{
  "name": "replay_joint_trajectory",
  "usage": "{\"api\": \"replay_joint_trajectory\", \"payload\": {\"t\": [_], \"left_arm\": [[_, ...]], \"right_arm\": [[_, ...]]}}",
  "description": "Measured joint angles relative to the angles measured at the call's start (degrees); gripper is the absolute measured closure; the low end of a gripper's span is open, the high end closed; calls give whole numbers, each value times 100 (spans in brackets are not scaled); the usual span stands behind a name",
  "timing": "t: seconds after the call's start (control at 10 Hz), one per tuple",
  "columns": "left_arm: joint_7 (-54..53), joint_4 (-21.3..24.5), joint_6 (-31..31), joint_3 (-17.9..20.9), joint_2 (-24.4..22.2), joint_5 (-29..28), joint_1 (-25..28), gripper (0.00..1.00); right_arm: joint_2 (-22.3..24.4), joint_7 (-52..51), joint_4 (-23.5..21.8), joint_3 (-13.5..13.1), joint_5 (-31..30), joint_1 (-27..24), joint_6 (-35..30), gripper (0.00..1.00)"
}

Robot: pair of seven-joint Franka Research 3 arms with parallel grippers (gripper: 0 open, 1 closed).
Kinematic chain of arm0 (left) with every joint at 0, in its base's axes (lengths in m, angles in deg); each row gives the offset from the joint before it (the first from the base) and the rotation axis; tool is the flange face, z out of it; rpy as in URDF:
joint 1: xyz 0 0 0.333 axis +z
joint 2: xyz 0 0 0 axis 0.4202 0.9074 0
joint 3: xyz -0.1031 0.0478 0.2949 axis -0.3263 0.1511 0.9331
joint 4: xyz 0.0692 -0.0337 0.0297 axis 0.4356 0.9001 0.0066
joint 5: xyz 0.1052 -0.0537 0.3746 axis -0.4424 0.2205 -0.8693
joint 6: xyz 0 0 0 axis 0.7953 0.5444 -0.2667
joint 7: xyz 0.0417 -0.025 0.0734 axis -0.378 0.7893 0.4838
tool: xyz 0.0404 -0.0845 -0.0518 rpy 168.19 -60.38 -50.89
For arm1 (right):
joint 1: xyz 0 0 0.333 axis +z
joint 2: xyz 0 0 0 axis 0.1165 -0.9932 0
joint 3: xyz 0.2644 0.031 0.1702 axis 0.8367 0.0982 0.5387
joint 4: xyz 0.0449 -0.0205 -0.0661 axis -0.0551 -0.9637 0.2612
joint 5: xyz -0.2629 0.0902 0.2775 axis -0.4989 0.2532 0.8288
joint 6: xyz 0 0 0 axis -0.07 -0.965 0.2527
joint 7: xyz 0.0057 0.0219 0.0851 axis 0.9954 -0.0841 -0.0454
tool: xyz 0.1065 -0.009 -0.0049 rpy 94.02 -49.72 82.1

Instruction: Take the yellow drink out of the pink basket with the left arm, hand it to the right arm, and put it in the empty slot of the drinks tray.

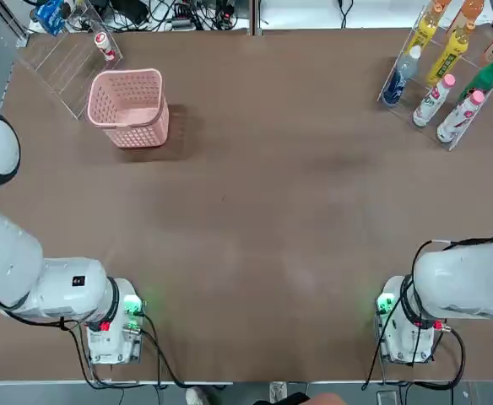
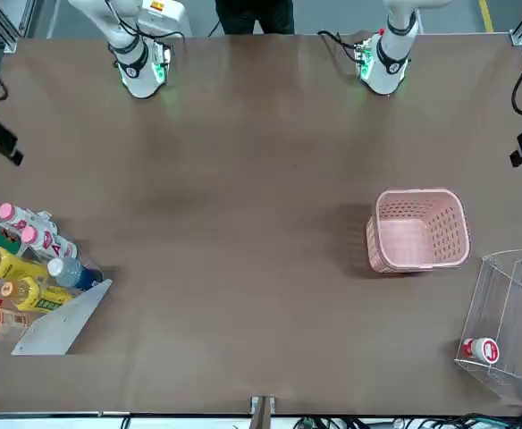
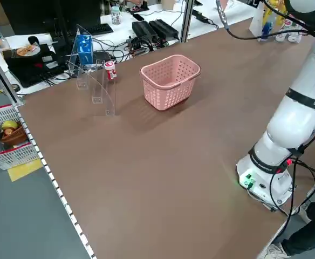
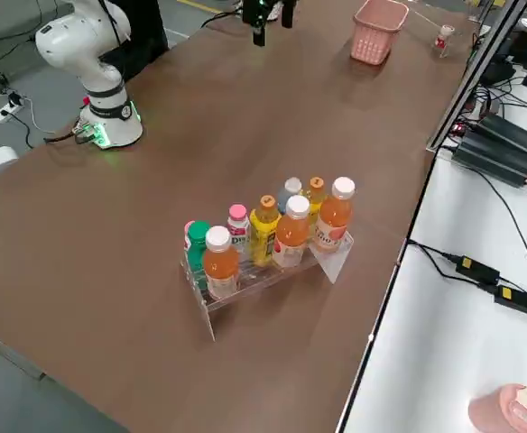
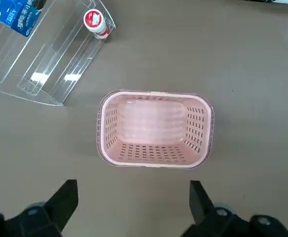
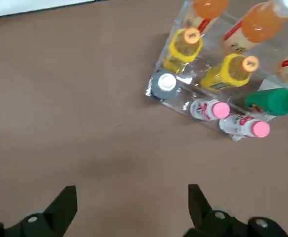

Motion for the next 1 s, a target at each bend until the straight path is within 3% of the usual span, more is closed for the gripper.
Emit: {"api": "replay_joint_trajectory", "payload": {"t": [0.2,1.0], "left_arm": [[0,0,23,-1,0,0,-1,0],[-1,0,166,-2,0,0,-5,0]], "right_arm": [[-9,8,4,-24,-2,203,27,0],[-202,-13,-111,-255,-33,235,432,0]]}}
